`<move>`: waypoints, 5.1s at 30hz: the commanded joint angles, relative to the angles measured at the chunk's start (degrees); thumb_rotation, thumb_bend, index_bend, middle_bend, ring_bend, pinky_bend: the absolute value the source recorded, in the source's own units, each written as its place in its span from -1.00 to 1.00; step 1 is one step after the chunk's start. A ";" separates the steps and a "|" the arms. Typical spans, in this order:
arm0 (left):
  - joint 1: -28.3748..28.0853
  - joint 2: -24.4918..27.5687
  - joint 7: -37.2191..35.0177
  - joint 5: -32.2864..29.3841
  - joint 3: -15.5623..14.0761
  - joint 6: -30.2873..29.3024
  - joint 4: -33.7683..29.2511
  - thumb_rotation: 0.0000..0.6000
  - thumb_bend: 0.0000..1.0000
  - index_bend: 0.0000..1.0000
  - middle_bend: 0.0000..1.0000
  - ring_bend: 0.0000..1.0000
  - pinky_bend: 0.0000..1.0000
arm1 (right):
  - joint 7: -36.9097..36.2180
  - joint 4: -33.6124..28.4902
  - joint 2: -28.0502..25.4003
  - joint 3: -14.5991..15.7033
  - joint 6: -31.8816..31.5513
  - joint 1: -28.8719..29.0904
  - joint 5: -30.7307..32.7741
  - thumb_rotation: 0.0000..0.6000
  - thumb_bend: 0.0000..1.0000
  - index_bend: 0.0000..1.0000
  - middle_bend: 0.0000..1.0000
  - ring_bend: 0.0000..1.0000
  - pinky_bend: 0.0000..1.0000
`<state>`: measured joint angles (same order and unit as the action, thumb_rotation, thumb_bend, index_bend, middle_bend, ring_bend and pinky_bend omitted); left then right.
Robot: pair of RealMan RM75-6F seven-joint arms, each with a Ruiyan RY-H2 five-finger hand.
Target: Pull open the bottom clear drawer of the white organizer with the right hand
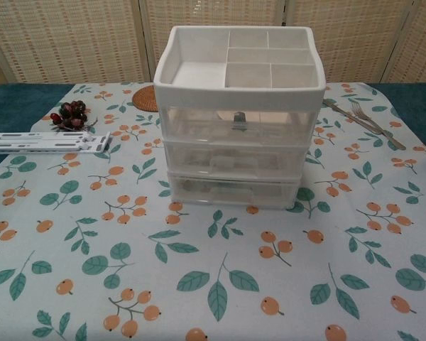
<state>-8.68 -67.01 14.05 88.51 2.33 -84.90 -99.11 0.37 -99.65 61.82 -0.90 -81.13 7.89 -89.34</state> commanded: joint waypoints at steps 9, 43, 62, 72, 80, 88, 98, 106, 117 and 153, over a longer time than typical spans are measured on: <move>0.22 0.07 0.34 -0.20 -0.06 -0.08 -0.34 1.00 -0.60 -0.95 -1.00 -0.89 -0.81 | -4.00 -1.01 0.40 0.71 2.45 1.47 -1.79 1.00 -0.10 -0.66 -0.12 -0.15 0.02; 0.96 0.95 -0.56 -0.92 -0.03 -0.24 0.20 1.00 -0.60 -0.95 -1.00 -0.89 -0.82 | -59.46 3.97 20.91 -2.34 37.64 25.43 5.65 1.00 0.11 -0.96 0.48 0.89 0.90; 1.22 1.14 -1.22 -1.07 -0.13 -0.19 0.90 1.00 -0.60 -0.95 -1.00 -0.89 -0.82 | -62.92 12.48 30.80 -5.10 38.22 27.68 8.86 1.00 0.13 -0.97 0.49 0.90 0.90; 1.20 1.11 -1.54 -1.19 -0.13 0.01 1.30 1.00 -0.60 -0.95 -1.00 -0.89 -0.82 | -62.12 14.31 33.01 -6.38 39.28 28.85 10.01 1.00 0.13 -0.97 0.49 0.90 0.90; 1.30 1.23 -1.40 -1.25 -0.22 0.02 1.30 1.00 -0.60 -0.95 -1.00 -0.89 -0.81 | -61.35 15.39 34.02 -7.17 40.43 30.00 10.35 1.00 0.13 -0.97 0.49 0.90 0.90; 1.39 1.29 -1.07 -1.37 -0.30 0.09 1.08 1.00 -0.60 -0.95 -1.00 -0.89 -0.81 | -60.98 15.90 34.28 -7.25 41.10 30.34 10.60 1.00 0.13 -0.97 0.49 0.90 0.90; 1.30 1.52 -0.48 -1.55 -0.25 0.36 0.46 1.00 -0.60 -0.95 -1.00 -0.89 -0.82 | -61.37 16.19 34.20 -7.06 41.56 30.59 10.08 1.00 0.13 -0.82 0.49 0.90 0.90; 1.28 1.59 -0.21 -1.72 -0.19 0.44 0.21 1.00 -0.60 -0.95 -1.00 -0.89 -0.82 | -61.83 16.33 34.27 -6.73 41.74 30.73 9.53 1.00 0.14 -0.67 0.50 0.90 0.90; 1.20 1.48 -0.12 -1.68 -0.19 0.55 0.22 1.00 -0.60 -0.95 -1.00 -0.89 -0.81 | -61.36 15.35 33.91 -5.66 40.68 30.24 8.57 1.00 0.14 -0.64 0.50 0.90 0.90; 1.00 0.89 -0.28 -1.20 -0.51 0.88 0.75 1.00 -0.60 -0.95 -1.00 -0.89 -0.82 | -59.05 14.37 33.92 -2.18 35.60 27.30 6.55 1.00 -0.15 -0.85 0.48 0.90 0.90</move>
<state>-7.68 -66.12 13.77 87.31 1.82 -84.01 -98.35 -58.70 -85.26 95.76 -3.11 -45.51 35.22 -82.76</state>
